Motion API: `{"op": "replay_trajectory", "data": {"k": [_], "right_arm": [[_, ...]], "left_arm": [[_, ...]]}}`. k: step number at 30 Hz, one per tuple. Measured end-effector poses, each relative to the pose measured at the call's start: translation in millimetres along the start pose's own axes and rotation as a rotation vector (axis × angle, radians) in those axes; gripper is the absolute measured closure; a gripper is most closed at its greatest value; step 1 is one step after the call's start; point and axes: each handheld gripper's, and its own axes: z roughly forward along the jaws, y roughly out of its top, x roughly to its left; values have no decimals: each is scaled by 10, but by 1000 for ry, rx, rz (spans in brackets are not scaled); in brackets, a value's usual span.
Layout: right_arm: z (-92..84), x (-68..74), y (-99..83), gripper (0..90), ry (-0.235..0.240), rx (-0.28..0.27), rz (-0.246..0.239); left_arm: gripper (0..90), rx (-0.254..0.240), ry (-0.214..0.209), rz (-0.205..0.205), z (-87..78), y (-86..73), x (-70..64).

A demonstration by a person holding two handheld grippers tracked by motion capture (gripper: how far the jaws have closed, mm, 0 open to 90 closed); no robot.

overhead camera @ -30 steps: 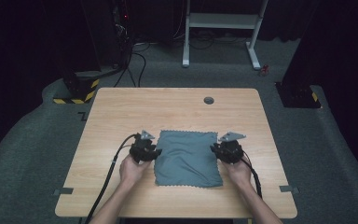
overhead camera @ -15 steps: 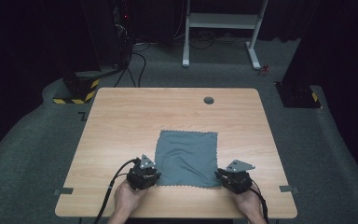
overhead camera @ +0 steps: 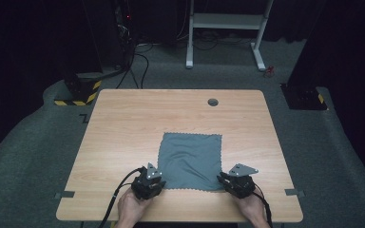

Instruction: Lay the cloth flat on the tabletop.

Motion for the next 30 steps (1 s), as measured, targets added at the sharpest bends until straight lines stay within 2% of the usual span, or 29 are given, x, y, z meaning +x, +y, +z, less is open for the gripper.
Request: {"op": "replay_trajectory", "data": {"k": [1, 4, 7, 9, 10, 12, 13, 15, 18, 20, 22, 28, 29, 30], "right_arm": [[-4, 7, -1, 769, 2, 1, -2], [-31, 16, -13, 768, 13, -5, -12], [-35, 24, -25, 767, 12, -1, -14], [-20, 23, -26, 767, 14, -2, -12], [-15, 24, -26, 767, 15, -1, -12], [-6, 32, -20, 764, 17, 4, -14], [-3, 34, -19, 763, 18, 4, -15], [0, 36, -17, 756, 20, 3, -17], [3, 46, -16, 740, 23, 3, -21], [0, 55, -17, 729, 26, 4, -21], [-2, 59, -20, 719, 28, 1, -24], [-43, 78, -29, 709, 41, -2, -31], [-44, 89, -32, 708, 44, 1, -37], [-40, 100, -37, 708, 47, 3, -41]], "left_arm": [[712, -4, -3, 7, -10, -3, 3], [702, -26, -26, -14, -45, -3, 1], [704, -35, -23, -11, -47, 22, 7], [713, -23, -19, -2, -9, 35, -8], [719, -7, -6, 16, 25, 37, -9], [751, -14, 4, 20, 34, 27, -19], [758, -17, -4, 8, 35, 20, -21], [802, -18, -3, 9, 29, 10, -20], [884, -11, 5, 36, 23, 9, -47], [891, -6, 9, 55, 23, 22, -40], [897, -3, -10, 48, 22, 21, -27], [900, 10, -23, 53, -21, -7, 14], [900, 8, -33, 40, -28, -17, 10], [900, 9, -34, 44, -36, -24, 12]]}}
